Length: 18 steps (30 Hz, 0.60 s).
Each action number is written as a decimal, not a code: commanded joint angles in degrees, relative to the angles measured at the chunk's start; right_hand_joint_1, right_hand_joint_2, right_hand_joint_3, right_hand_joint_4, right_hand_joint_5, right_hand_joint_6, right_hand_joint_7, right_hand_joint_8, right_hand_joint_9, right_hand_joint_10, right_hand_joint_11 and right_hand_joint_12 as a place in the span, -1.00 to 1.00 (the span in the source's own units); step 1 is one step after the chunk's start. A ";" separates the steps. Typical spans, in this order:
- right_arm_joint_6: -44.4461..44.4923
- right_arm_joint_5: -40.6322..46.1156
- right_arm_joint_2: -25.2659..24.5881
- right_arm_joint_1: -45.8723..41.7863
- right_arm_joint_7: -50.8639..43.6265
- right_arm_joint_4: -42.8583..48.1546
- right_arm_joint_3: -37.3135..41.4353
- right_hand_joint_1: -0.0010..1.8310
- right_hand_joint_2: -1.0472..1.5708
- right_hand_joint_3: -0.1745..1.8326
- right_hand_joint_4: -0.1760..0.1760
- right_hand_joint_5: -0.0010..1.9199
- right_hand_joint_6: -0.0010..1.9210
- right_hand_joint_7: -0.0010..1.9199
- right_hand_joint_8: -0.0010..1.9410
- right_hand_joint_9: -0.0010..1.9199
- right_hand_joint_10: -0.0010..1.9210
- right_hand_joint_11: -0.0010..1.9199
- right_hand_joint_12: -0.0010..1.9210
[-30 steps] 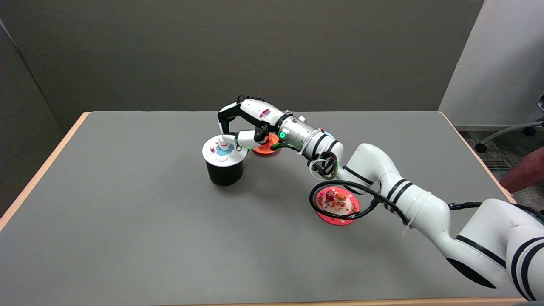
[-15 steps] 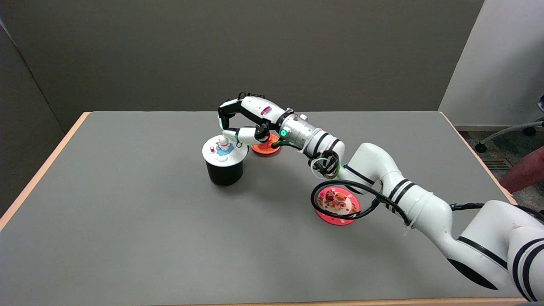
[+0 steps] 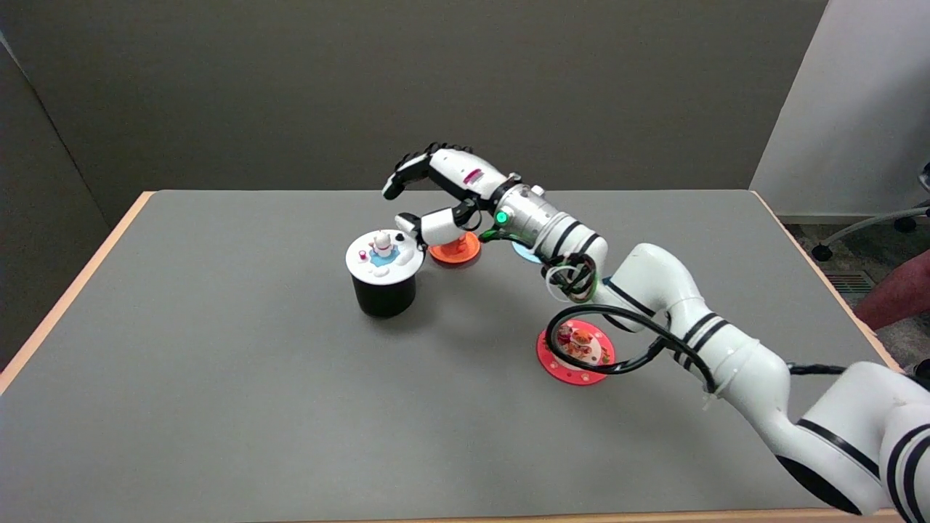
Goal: Place the white cup lid onto the cup.
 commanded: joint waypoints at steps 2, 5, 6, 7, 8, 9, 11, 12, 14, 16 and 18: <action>6.06 -10.91 0.80 -18.75 -0.12 -26.28 25.79 0.00 0.36 0.00 -1.00 -0.15 -0.60 -0.23 -0.72 -0.41 -0.76 -0.60 -0.69; 4.67 -13.67 0.14 -22.33 -0.04 -29.18 29.74 -0.06 0.33 0.13 -1.00 -0.16 -0.56 -0.21 -0.74 -0.39 -0.77 -0.62 -0.63; 3.89 -14.15 0.00 -23.22 0.12 -29.67 30.99 -0.06 0.32 0.13 -1.00 -0.16 -0.56 -0.20 -0.74 -0.39 -0.77 -0.62 -0.63; 3.35 -14.15 -0.11 -23.69 0.15 -29.89 31.74 -0.06 0.32 0.13 -1.00 -0.16 -0.56 -0.19 -0.75 -0.38 -0.77 -0.62 -0.63; 2.61 -14.04 -0.24 -24.53 0.20 -30.17 32.63 -0.06 0.32 0.14 -1.00 -0.16 -0.56 -0.18 -0.75 -0.36 -0.77 -0.61 -0.63; 2.09 -13.78 -0.31 -25.13 0.23 -30.33 33.26 -0.07 0.32 0.14 -0.99 -0.16 -0.56 -0.18 -0.75 -0.35 -0.77 -0.60 -0.62; 0.87 -13.51 -0.37 -25.82 0.28 -30.41 34.48 -0.07 0.33 0.15 -0.93 -0.15 -0.57 -0.17 -0.76 -0.33 -0.77 -0.59 -0.61; 0.00 -13.43 -0.31 -26.04 0.33 -30.41 35.10 -0.07 0.32 0.14 -0.95 -0.15 -0.57 -0.17 -0.76 -0.33 -0.77 -0.58 -0.61; -1.72 -12.27 0.14 -26.77 0.22 -30.74 36.33 -0.07 0.32 0.14 -1.00 -0.15 -0.56 -0.16 -0.76 -0.33 -0.77 -0.58 -0.60; -1.72 -11.28 0.41 -27.61 0.04 -31.72 37.29 -0.07 0.32 0.14 -1.00 -0.15 -0.56 -0.16 -0.76 -0.32 -0.77 -0.57 -0.59; -1.72 -11.25 0.70 -28.12 0.15 -32.41 38.76 -0.07 0.32 0.14 -1.00 -0.15 -0.56 -0.16 -0.76 -0.32 -0.77 -0.57 -0.59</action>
